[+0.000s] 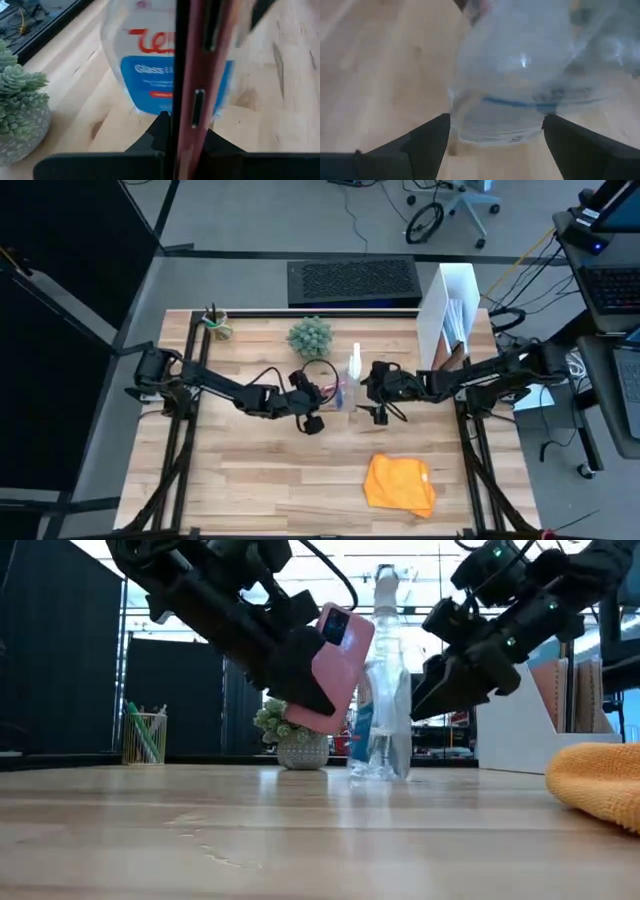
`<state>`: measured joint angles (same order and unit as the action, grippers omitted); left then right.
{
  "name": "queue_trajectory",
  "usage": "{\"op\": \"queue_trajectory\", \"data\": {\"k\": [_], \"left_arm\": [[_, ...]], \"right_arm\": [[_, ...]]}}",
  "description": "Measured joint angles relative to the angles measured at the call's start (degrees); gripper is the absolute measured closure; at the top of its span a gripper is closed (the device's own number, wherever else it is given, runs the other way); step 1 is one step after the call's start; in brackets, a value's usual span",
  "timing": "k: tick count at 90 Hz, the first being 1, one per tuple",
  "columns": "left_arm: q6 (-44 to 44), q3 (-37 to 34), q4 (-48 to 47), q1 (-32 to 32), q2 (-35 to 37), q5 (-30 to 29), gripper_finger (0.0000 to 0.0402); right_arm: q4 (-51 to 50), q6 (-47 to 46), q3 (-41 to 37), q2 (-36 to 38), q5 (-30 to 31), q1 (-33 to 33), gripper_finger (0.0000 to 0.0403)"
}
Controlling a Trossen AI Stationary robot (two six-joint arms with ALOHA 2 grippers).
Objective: Apply microfiber cloth
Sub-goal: Spray cleaner from the bottle onto the cellphone
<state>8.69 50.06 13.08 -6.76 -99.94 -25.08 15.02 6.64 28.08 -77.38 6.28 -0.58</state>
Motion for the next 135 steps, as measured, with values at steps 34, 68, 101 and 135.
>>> {"op": "queue_trajectory", "data": {"k": [34, 68, 101, 135], "left_arm": [[3.0, 0.0, -0.7, -4.4, 0.0, 0.9, 0.0393], [3.0, 0.0, -9.9, -6.5, 0.3, -2.5, 0.0393], [1.3, 0.0, -9.8, -6.1, 0.3, -3.7, 0.0393], [0.7, 0.0, -10.7, -6.1, 1.6, -3.7, 0.0393]], "right_arm": [[-0.1, -7.7, 1.1, -0.2, 6.2, -9.4, 0.0106], [-13.2, -15.6, 8.2, -0.2, 8.8, -14.8, 0.0106], [-13.9, -18.9, 8.3, -0.2, 10.0, -16.1, 0.0106], [-21.2, -18.9, 10.5, 5.6, 10.2, -14.0, 0.0105]]}}
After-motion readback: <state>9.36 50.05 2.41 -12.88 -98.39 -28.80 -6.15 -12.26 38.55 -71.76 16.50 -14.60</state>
